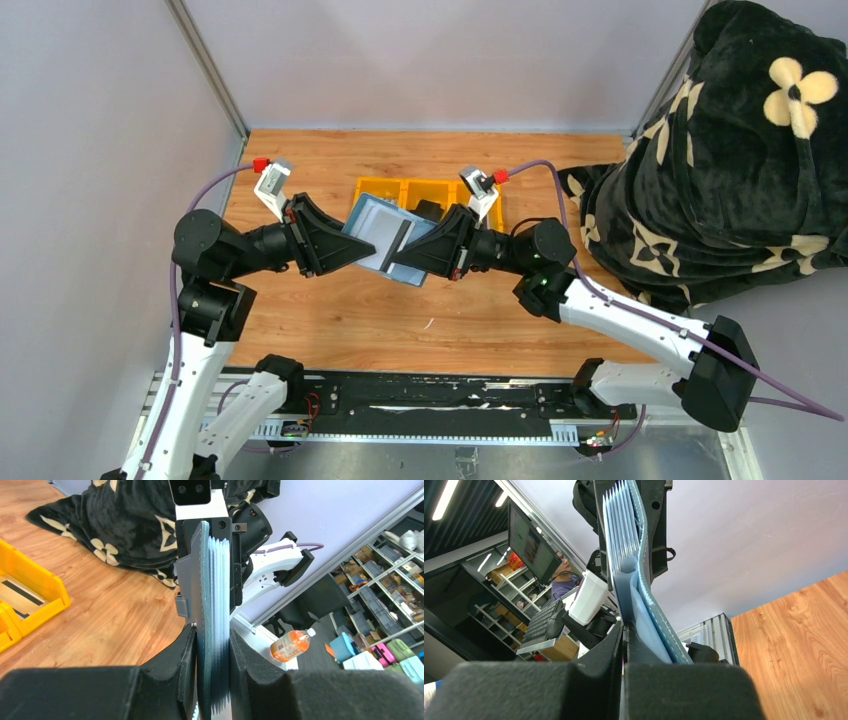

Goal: Take the credit cards out of the card holder
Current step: Remove the credit card from the card holder.

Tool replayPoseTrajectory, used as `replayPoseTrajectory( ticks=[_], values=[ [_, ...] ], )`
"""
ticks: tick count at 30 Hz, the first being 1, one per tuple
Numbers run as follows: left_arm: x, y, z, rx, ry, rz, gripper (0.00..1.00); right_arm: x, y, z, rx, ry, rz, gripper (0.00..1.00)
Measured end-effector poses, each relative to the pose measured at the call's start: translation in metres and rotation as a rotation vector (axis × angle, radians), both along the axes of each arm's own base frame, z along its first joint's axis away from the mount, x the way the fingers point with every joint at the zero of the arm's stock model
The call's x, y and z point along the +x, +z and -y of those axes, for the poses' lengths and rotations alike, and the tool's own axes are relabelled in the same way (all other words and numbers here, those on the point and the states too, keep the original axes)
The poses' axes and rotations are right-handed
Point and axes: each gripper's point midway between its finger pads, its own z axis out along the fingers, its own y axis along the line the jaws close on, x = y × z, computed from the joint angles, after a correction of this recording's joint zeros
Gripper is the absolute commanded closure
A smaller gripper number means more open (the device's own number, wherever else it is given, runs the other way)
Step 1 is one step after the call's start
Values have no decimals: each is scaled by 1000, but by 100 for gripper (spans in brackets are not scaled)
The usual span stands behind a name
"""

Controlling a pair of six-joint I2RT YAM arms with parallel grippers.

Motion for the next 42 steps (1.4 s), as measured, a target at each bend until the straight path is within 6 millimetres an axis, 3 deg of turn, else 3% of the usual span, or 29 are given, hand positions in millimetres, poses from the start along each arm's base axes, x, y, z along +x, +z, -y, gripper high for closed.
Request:
replayPoseTrajectory(
  ticks=[7,12,13,17,20,26,33,35,38,42],
  values=[
    [-1,10,-1,-7,11,11,100,-1,2,5,74,-53,-8,100],
    [-2,17,-2,-13,15,28,100,-6,5,-2,113,-61,-23,100],
    [-2,18,-2,-14,18,30,100,-6,5,-4,118,-61,-25,97],
    [1,19,-2,-17,28,32,100,-4,5,-6,131,-73,-31,61],
    [3,19,-2,-16,39,39,100,-4,9,-5,144,-78,-34,52],
    [4,20,-2,-19,45,41,100,-1,16,2,159,-100,-32,65],
    [4,21,-3,-21,46,46,100,5,16,0,139,-103,-49,67],
    [4,21,-3,-21,48,52,100,6,17,0,140,-96,-55,75],
    [3,21,-3,-18,50,65,100,8,16,-1,140,-91,-67,96],
    [5,19,-4,-9,59,71,100,8,17,0,145,-86,-65,100]
  ],
)
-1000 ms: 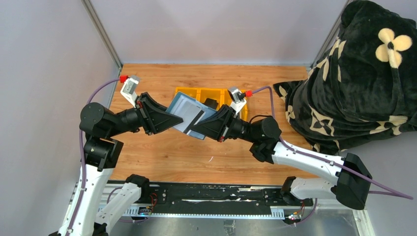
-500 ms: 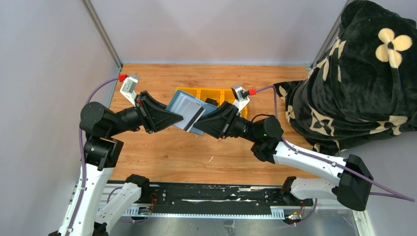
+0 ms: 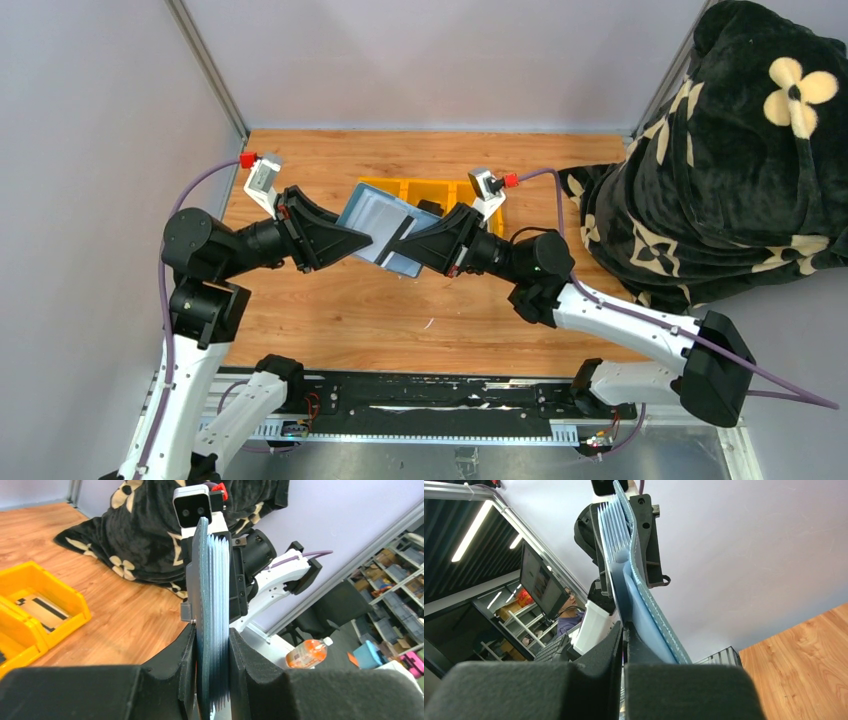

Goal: Take the credit cards out of the card holder
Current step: Remove the credit card from the card holder.

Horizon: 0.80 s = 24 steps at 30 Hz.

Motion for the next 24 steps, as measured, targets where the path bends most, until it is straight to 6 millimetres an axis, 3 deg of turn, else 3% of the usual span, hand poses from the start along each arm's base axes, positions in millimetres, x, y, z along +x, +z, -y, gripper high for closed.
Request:
replayPoseTrajectory(
  ticks=[15,24],
  values=[
    [14,-1,-7,69,104,51,100,17,-33,19,-62,-55,-35,100],
    [10,30,-23,151,215,268,100,85,-68,71,-274,-264,-149,100]
  ],
)
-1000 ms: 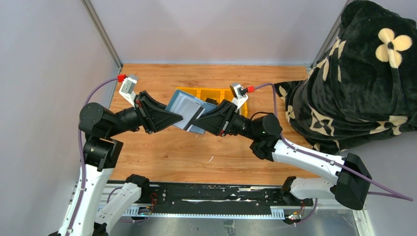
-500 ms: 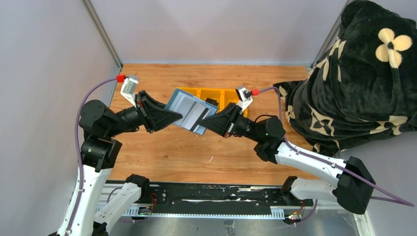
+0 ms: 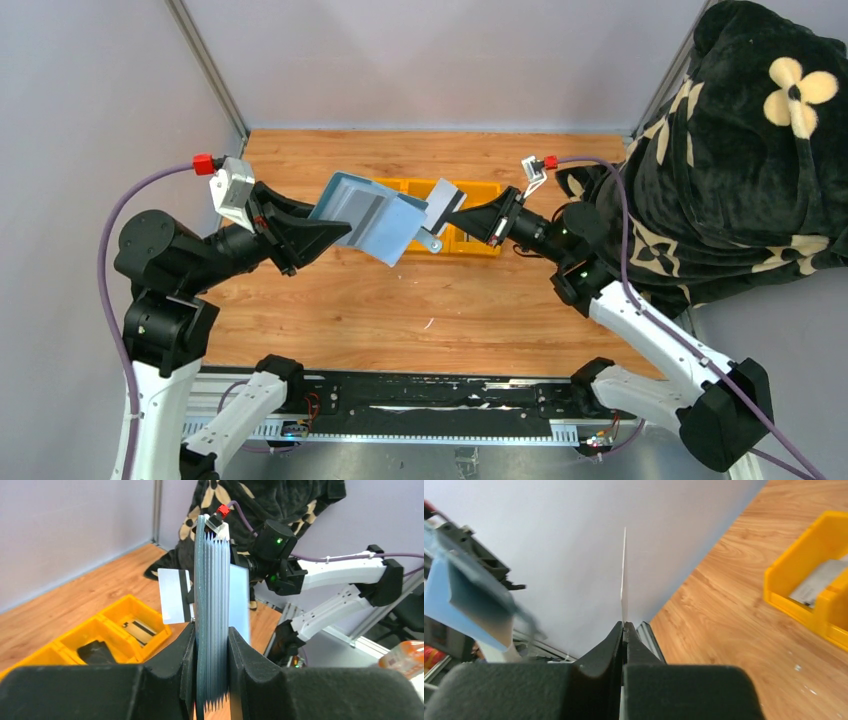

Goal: Take the credit cards out of the card holder
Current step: Place the credit card in the storage box.

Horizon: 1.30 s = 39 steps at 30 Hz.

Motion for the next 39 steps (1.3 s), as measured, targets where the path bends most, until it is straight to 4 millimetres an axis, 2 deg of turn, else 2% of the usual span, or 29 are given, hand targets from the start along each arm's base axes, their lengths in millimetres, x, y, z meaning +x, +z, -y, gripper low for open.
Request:
replayPoseTrajectory(
  ticks=[4,8,10,16,23,28,32,37,39],
  values=[
    [2,-3,-7,55,47,45,100,20,-17,7,-96,-37,-50,100],
    [4,-15,-10,106,68,49,100,47,-44,-7,-196,-33,-116,100],
    [1,-17,-10,113,58,52,100,66,-59,-22,-246,-9,-147,100],
    [-20,-27,-6,109,-25,55,100,119,-129,-82,-441,51,-269,100],
    [-33,-35,-2,93,-88,49,100,164,-180,-123,-584,33,-345,100],
    [-36,-36,2,86,-122,45,100,183,-213,-138,-662,4,-381,100],
    [-36,-38,4,83,-145,29,100,186,-238,-152,-725,6,-398,100],
    [-37,-37,5,78,-157,22,100,183,-250,-157,-766,0,-408,99],
    [-38,-36,5,77,-162,21,100,184,-248,-157,-768,-7,-405,91]
  ],
)
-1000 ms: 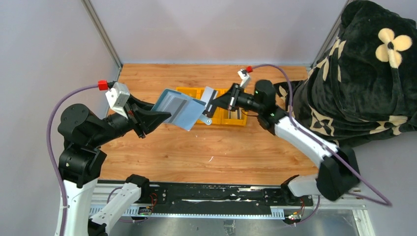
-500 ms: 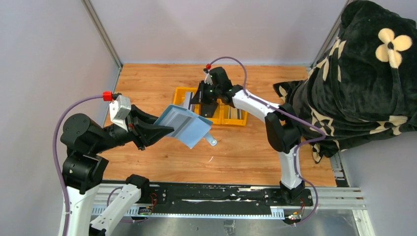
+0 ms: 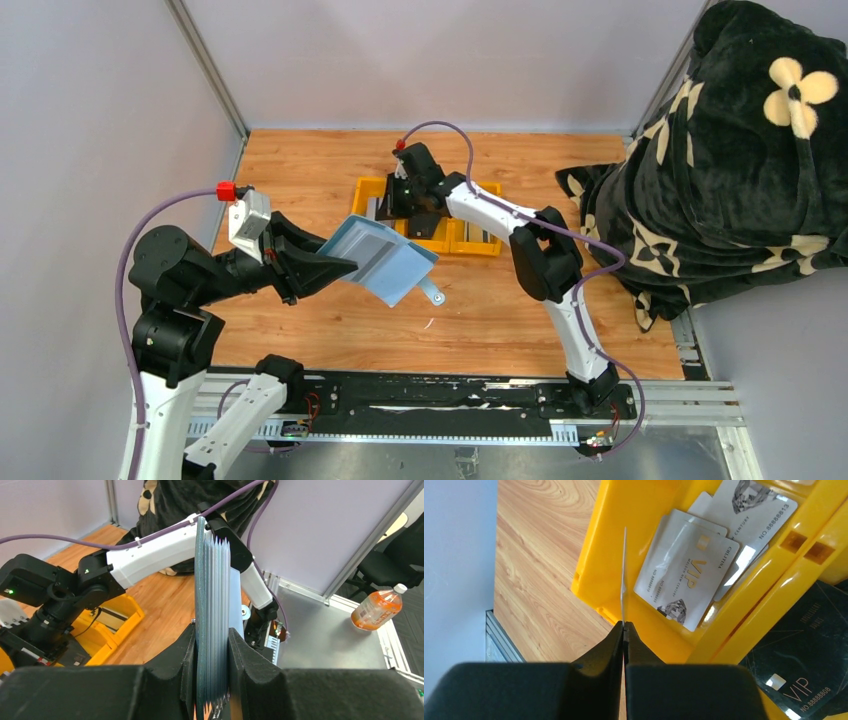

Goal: Take the credit cards out of the card holder
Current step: Place the credit card in the storage box.

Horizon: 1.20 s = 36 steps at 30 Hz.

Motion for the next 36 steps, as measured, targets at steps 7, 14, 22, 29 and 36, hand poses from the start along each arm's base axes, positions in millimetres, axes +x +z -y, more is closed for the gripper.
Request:
replayPoseTrajectory(
  ticks=[7,14,22,29,36],
  values=[
    [-1,2,1,-4,-9,2,100,5,10,-1,-5,-12,41,54],
    [-1,3,1,-4,-11,3,100,0,52,12,2,-40,121,35],
    [-2,5,1,-8,-15,5,100,-37,203,53,181,-52,362,16],
    [-5,6,2,-14,-30,-2,100,-121,326,126,475,-30,627,12],
    [-3,3,4,-26,-38,-28,100,-189,354,145,674,110,662,11]
  ],
)
